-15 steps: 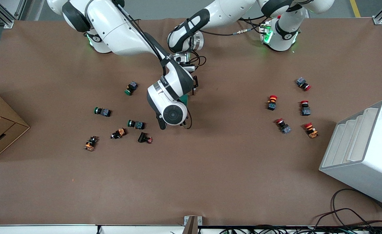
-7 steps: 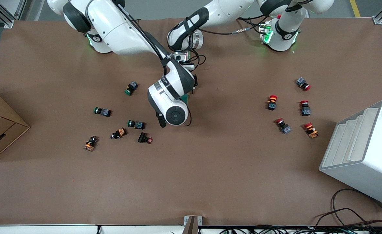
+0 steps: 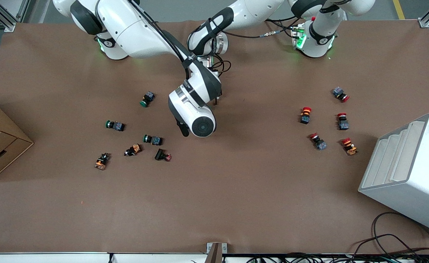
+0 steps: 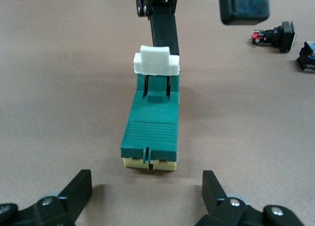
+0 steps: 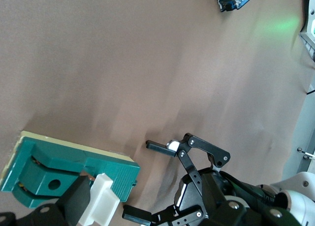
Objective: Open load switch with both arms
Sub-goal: 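Press the white handle down flat with the right gripper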
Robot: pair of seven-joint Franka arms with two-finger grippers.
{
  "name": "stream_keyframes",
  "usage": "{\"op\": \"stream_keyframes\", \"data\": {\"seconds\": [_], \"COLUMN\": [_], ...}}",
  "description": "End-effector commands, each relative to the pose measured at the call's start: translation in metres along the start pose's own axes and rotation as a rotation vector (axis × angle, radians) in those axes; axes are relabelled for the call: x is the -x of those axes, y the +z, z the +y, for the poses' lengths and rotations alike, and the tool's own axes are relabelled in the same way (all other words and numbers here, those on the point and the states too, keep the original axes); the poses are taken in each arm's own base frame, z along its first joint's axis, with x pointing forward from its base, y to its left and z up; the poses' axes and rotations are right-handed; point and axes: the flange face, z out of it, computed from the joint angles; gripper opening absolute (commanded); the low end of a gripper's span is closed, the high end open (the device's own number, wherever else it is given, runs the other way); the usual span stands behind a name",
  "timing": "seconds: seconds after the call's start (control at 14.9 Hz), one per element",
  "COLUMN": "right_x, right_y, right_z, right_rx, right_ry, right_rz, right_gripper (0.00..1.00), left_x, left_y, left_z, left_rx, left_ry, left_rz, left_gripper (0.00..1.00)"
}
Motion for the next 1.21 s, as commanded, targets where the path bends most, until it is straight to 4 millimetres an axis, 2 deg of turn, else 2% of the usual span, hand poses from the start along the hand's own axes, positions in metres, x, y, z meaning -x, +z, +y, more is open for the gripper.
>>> {"op": "stream_keyframes", "data": {"seconds": [0.0, 0.34, 0.47, 0.67, 0.87, 1.14], "right_x": [0.011, 0.022, 0.021, 0.023, 0.023, 0.023], "right_y": [0.001, 0.016, 0.022, 0.026, 0.040, 0.041], "right_z": [0.011, 0.011, 0.008, 0.007, 0.005, 0.003], "right_rx": [0.023, 0.037, 0.042, 0.043, 0.044, 0.034], "right_ry": [-0.034, -0.049, -0.049, -0.052, -0.049, -0.051], "right_rz": [-0.013, 0.003, 0.008, 0.015, 0.024, 0.030], "right_gripper": [1.00, 1.00, 1.00, 1.00, 1.00, 1.00], "left_x": [0.014, 0.014, 0.014, 0.005, -0.011, -0.013], "left_y": [-0.002, -0.002, -0.002, 0.001, 0.001, 0.001], "left_z": [-0.003, -0.003, -0.004, -0.002, 0.003, 0.005], "left_rx": [0.010, 0.010, 0.009, 0.006, 0.005, 0.001], "left_ry": [0.005, 0.005, 0.004, -0.002, 0.013, 0.019], "left_rz": [-0.007, -0.007, -0.007, -0.001, 0.008, 0.005], "left_gripper": [0.99, 0.99, 0.99, 0.99, 0.99, 0.99]}}
